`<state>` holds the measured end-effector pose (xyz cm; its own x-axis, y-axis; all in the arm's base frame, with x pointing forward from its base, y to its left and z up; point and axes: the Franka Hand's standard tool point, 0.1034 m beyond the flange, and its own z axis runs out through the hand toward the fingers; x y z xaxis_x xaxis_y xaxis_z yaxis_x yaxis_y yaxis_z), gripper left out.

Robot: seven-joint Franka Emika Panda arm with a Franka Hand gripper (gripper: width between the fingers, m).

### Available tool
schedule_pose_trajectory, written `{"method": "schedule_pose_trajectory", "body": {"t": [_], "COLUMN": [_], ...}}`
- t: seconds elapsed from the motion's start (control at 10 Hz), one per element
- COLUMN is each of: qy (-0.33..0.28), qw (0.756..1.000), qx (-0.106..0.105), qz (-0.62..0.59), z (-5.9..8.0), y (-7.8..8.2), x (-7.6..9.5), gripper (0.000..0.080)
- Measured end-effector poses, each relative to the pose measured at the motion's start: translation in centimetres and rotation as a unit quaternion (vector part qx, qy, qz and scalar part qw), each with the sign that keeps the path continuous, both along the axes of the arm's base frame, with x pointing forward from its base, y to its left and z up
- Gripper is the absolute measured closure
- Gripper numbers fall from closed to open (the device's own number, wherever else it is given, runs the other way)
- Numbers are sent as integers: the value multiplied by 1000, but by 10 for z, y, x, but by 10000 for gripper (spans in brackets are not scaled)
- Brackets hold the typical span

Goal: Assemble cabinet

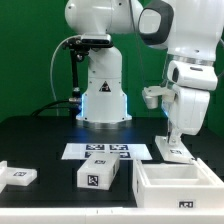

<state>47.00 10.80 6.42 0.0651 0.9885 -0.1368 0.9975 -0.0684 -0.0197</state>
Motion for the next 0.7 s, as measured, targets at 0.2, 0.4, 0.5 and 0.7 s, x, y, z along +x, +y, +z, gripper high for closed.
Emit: {"method": "schedule_pose_trajectory", "body": {"t": [0.2, 0.4, 0.5, 0.7], "qy": [3, 1, 3, 5], "qw": [1000, 1000, 1000, 1000], "qx": [0, -1, -2, -3], "qz": [0, 0, 0, -1], "z": [-2, -2, -2, -1], "y": [0, 0, -1, -1], "x": [-3, 0, 0, 0], "gripper": [735, 735, 735, 735]}}
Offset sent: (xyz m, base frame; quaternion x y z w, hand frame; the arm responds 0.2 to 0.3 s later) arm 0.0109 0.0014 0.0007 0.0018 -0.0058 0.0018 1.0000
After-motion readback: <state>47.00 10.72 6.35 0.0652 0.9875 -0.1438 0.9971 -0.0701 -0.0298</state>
